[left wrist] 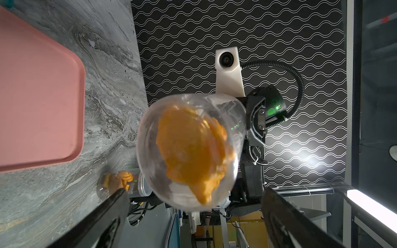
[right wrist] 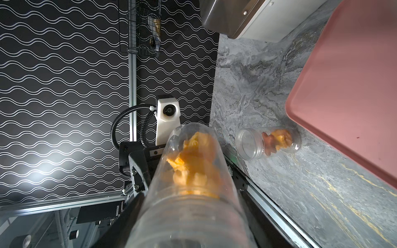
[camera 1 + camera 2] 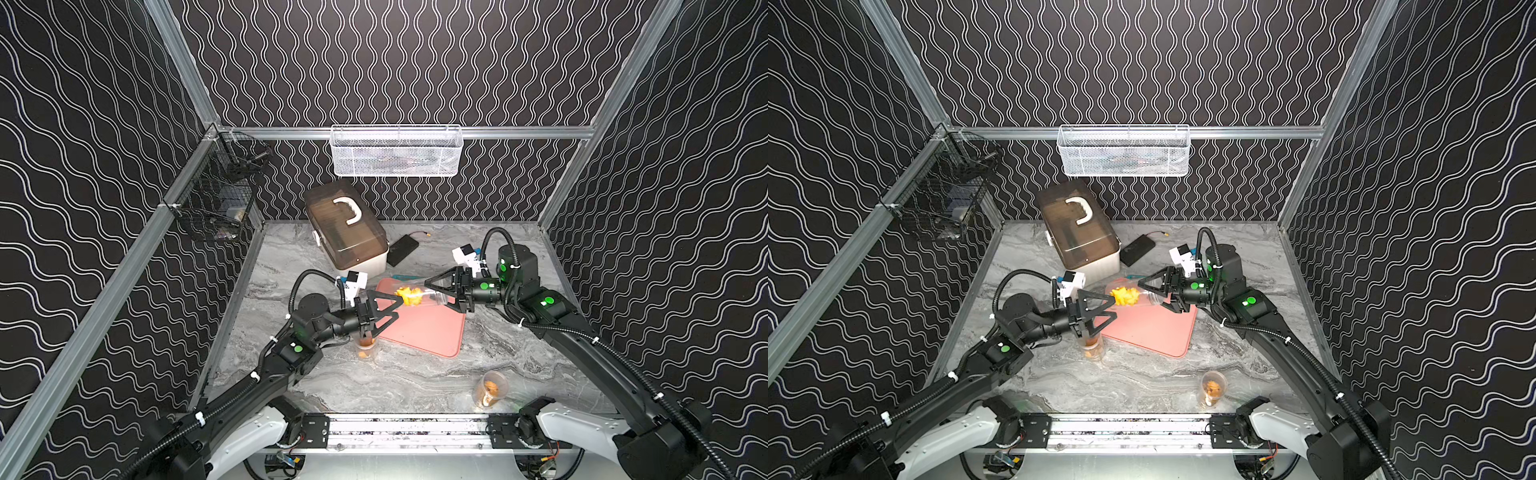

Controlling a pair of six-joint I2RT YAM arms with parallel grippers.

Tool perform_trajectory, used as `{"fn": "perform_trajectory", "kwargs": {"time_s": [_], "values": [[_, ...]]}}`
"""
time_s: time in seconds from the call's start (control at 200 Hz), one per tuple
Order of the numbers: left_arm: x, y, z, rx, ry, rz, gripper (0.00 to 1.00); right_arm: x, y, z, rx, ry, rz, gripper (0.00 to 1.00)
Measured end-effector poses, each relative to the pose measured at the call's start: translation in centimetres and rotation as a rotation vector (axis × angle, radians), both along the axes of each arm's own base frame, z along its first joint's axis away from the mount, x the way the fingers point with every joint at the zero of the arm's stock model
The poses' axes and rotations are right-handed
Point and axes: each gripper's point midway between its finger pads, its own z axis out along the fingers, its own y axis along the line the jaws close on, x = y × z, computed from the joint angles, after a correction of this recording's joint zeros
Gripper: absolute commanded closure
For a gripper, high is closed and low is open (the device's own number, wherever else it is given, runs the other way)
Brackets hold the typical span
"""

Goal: Pour the cookies out of the jar
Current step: Unscrew the lid from the jar.

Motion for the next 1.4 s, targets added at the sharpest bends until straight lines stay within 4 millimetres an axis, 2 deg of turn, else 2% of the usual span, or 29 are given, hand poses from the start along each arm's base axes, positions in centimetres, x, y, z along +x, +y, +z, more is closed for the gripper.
{"fn": "perform_trajectory", "kwargs": {"time_s": [0.47, 0.741, 1.101, 1.396], "values": [[0.8, -1.8, 1.2, -0.041, -0.024, -0.017, 0.03, -0.4, 0.3, -0.3, 0.034, 0.011, 0.028, 0.36], [0.8, -1.8, 1.6, -0.068, -0.015, -0.015, 0.07, -0.4, 0.5, -0.1, 0.066, -0.002, 0.041, 0.36], [1.2, -2.2, 2.2, -0.092, -0.028, -0.019, 0.04, -0.7, 0.4, 0.3, 0.084, -0.007, 0.043, 0.36], [1.5, -2.3, 2.4, -0.104, -0.031, -0.02, 0.09, -1.0, 0.4, 0.2, 0.087, -0.005, 0.054, 0.36]]}}
